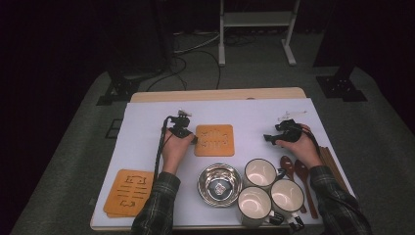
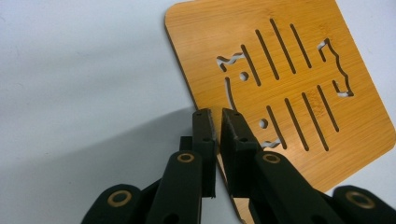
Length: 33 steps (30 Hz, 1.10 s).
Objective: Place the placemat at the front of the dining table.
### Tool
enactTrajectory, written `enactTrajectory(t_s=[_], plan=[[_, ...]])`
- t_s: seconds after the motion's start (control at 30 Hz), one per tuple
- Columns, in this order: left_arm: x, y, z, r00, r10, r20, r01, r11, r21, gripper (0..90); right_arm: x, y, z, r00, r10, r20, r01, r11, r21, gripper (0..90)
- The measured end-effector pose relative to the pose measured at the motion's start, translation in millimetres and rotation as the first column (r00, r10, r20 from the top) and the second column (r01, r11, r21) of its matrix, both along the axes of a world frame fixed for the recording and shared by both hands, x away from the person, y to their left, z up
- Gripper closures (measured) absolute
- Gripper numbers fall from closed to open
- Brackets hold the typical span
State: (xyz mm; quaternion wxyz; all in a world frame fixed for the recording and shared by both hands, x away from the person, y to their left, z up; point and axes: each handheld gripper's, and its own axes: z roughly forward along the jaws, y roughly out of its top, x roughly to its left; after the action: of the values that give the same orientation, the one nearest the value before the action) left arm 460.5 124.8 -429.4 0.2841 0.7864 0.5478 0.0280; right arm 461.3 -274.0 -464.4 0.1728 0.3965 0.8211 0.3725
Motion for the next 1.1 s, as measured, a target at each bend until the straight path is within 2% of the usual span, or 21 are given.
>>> enactTrajectory(t_s=[0.13,0.83,1.1], plan=[[-0.4,0.9,1.7,1.0000,-0.002,0.003,0.002,1.0000,0.000,81.8,0.0,0.1,0.0,1.0000,-0.001,0.000,0.001,1.000,0.001,25.2],[-6.6,7.7,13.0,0.9982,-0.035,0.049,0.036,0.9994,-0.003,51.9,0.0,0.1,0.0,1.0000,0.000,-0.001,0.000,1.000,-0.001,25.2],[-9.6,8.4,15.9,0.9968,-0.040,0.070,0.041,0.9991,-0.011,43.8,0.2,0.1,0.0,1.0000,-0.001,-0.002,0.001,1.000,0.001,25.1]])
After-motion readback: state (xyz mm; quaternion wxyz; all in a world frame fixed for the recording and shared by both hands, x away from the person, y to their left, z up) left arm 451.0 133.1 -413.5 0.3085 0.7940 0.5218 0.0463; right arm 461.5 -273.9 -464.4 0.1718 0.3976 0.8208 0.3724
